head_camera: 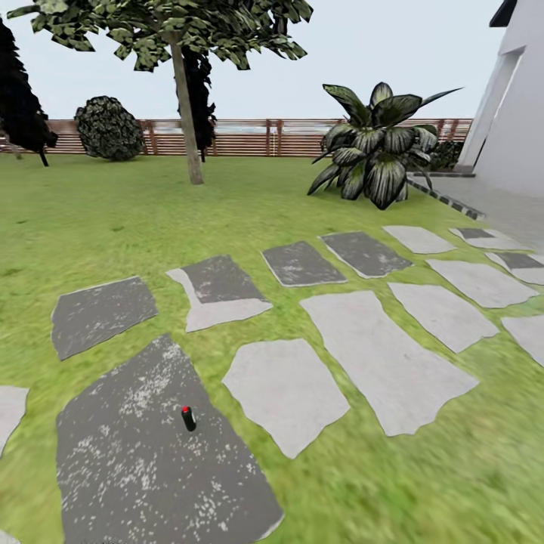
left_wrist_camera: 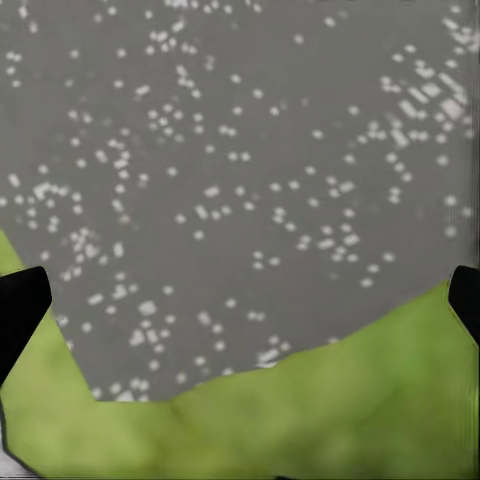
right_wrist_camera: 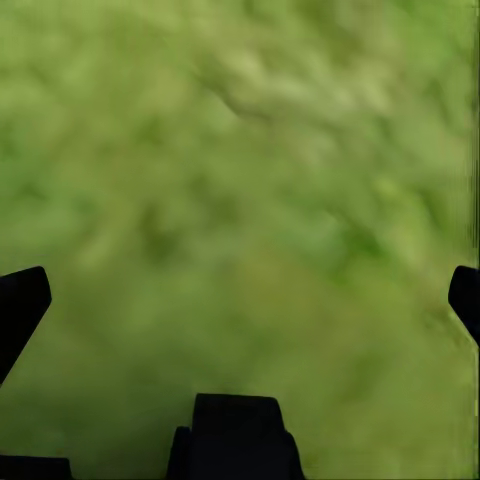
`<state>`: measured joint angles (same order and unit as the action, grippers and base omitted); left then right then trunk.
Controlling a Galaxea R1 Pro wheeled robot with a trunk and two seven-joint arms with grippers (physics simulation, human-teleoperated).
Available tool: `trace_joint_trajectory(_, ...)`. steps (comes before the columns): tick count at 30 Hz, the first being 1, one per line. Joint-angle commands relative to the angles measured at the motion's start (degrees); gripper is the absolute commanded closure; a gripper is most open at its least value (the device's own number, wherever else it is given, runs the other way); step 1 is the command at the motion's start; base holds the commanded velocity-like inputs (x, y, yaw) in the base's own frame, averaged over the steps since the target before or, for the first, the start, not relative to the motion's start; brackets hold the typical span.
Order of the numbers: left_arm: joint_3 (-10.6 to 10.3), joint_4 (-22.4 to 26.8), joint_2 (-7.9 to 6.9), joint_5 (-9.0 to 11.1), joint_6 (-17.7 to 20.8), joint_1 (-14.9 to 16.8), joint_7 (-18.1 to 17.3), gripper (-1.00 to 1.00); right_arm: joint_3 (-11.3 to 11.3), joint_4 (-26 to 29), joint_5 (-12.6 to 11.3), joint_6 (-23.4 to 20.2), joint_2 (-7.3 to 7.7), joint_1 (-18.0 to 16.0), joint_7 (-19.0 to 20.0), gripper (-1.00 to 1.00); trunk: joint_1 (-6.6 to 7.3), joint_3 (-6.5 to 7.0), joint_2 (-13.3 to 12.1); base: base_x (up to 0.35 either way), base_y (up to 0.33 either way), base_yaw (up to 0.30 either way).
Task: Pick up the pesticide atomizer in the garden and spray insectifuge to fully cover both potted plants in the garden.
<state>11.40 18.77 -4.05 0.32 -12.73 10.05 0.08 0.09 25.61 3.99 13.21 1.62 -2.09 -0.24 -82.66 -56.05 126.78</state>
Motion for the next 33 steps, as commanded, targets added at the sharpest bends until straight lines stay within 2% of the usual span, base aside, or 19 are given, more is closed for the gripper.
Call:
trace_joint_trajectory(1,0.1,-0.1,0.01,0.0,-0.2,0.0,0.0,-1.00,0.0,0.0,0.4,0.2,0.02,0.0,0.0,-1.00,0.00,-0.05,0.0,0.146,-0.254,0.277)
trace_joint_trajectory(33,0.1,-0.1,0.01,0.0,-0.2,0.1,0.0,-1.00,0.0,0.0,0.5,0.2,-0.04,0.0,0.0,-1.00,0.00,-0.05,0.0,0.145,-0.254,0.277)
